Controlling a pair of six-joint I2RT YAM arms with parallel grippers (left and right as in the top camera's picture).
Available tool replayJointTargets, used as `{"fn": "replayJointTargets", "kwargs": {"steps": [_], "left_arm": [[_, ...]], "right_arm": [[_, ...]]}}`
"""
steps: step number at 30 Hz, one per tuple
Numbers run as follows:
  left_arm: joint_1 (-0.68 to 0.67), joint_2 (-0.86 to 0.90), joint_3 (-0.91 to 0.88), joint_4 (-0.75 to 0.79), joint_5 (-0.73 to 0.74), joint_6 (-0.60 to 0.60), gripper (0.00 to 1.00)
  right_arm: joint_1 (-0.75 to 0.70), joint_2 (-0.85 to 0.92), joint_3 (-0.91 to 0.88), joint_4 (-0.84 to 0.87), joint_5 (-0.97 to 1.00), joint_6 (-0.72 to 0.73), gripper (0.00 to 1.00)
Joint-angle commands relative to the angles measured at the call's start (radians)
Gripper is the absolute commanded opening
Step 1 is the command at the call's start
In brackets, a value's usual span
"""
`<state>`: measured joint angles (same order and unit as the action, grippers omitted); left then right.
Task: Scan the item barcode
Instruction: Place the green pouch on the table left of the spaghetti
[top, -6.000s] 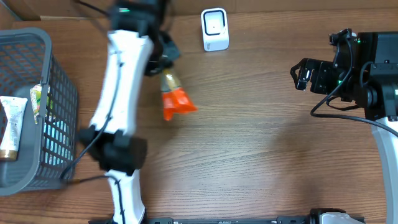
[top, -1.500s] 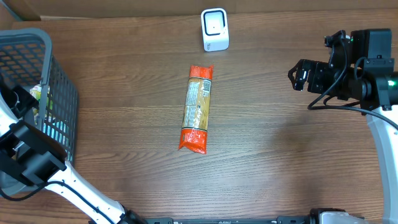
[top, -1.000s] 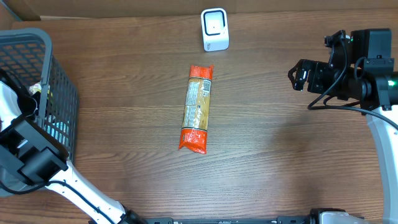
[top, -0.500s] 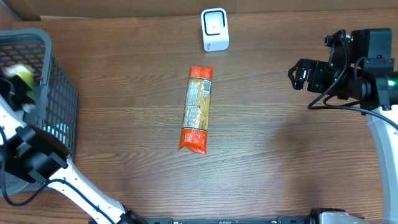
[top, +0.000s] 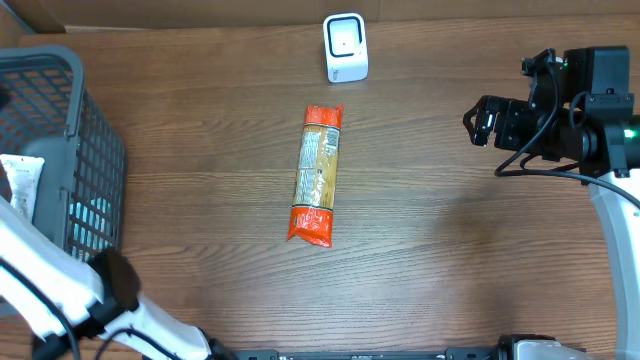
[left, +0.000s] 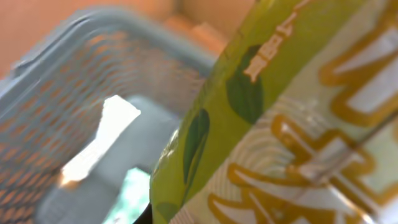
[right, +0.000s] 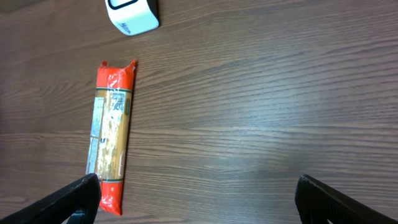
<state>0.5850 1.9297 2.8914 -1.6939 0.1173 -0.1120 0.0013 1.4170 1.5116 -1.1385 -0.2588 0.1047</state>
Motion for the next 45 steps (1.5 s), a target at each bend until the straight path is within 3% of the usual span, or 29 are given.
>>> {"fn": "replayJointTargets", "kwargs": {"steps": [1,7,11,16,23,25,28,33,38,42,45], "left_arm": [[-0.176,-0.074,-0.039,0.004,0.150,-0.019,0.04],[-0.473,-0.074,-0.337,0.005,0.121,-0.060,0.04],[-0.623,-0.047,-0.590,0.037,-0.021,-0.158,0.04],[-0.754,-0.017,-0.938,0.207,-0.140,-0.290,0.04],[-0.862,0.014,-1.302,0.476,-0.135,-0.396,0.07],[-0.874,0.025,-1.344,0.497,-0.134,-0.413,0.10],[-0.875,0.029,-1.360,0.498,-0.121,-0.413,0.31],[-0.872,0.028,-1.357,0.500,-0.121,-0.412,0.51],[-0.872,0.028,-1.357,0.512,-0.119,-0.409,0.53],[-0.867,0.024,-1.331,0.513,-0.110,-0.335,0.48],[-0.845,0.017,-1.207,0.415,-0.119,-0.267,0.44]], "right_arm": [[-0.002,-0.001,0.026,0.003,-0.008,-0.001,1.00],[-0.002,-0.001,0.026,-0.005,-0.008,-0.002,1.00],[-0.002,-0.001,0.026,-0.013,-0.008,-0.002,1.00],[-0.002,-0.001,0.026,-0.016,-0.008,-0.002,1.00],[-0.002,-0.001,0.026,-0.015,-0.005,-0.002,1.00],[-0.002,-0.001,0.026,-0.015,-0.005,-0.002,1.00],[-0.002,-0.001,0.026,-0.015,-0.005,-0.002,1.00],[-0.002,-0.001,0.026,-0.016,-0.005,-0.002,1.00],[-0.002,-0.001,0.026,-0.015,-0.005,-0.002,1.00],[-0.002,-0.001,0.026,-0.015,-0.005,-0.002,1.00],[-0.002,-0.001,0.026,-0.015,-0.005,-0.002,1.00]]}}
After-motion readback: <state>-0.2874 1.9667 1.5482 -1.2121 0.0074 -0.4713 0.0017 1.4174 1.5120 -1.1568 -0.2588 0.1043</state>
